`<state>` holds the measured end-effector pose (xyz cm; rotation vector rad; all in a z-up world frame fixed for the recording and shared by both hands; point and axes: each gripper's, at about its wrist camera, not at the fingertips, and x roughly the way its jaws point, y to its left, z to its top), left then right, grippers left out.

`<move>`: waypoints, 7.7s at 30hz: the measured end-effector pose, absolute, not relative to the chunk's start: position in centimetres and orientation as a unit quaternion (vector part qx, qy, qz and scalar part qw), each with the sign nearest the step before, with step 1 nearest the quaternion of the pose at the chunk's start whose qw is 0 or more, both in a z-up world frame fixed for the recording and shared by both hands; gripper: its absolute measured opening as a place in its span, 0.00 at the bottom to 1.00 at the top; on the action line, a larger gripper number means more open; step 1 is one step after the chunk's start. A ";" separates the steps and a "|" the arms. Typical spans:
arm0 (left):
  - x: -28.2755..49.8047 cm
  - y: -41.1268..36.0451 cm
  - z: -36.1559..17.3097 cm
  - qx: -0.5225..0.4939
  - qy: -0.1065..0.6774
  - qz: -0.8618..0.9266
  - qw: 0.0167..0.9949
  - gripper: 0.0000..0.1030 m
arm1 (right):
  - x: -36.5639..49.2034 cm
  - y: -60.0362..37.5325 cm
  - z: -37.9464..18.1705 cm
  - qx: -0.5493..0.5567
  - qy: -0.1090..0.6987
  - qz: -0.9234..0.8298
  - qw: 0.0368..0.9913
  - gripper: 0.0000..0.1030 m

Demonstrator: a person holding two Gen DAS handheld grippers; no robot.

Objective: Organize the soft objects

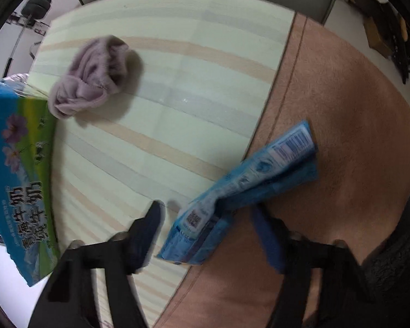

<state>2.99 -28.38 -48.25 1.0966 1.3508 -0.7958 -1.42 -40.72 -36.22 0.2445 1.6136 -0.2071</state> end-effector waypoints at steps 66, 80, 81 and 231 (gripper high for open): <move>17.2 -3.6 -49.3 -0.164 0.792 -0.066 0.585 0.51 | 10.7 -27.7 -44.2 0.160 0.777 0.016 0.609 0.49; 16.8 -10.1 -48.0 -0.090 0.779 -0.081 0.615 0.26 | 9.9 -25.6 -46.2 0.139 0.775 0.006 0.617 0.35; 16.8 -10.5 -47.0 -0.091 0.773 -0.088 0.622 0.26 | 9.9 -25.4 -45.7 0.136 0.770 0.008 0.623 0.35; 11.8 -3.2 -6.5 -0.013 0.478 -0.024 0.878 0.98 | 8.0 -22.5 -5.0 0.056 0.495 0.025 0.867 1.00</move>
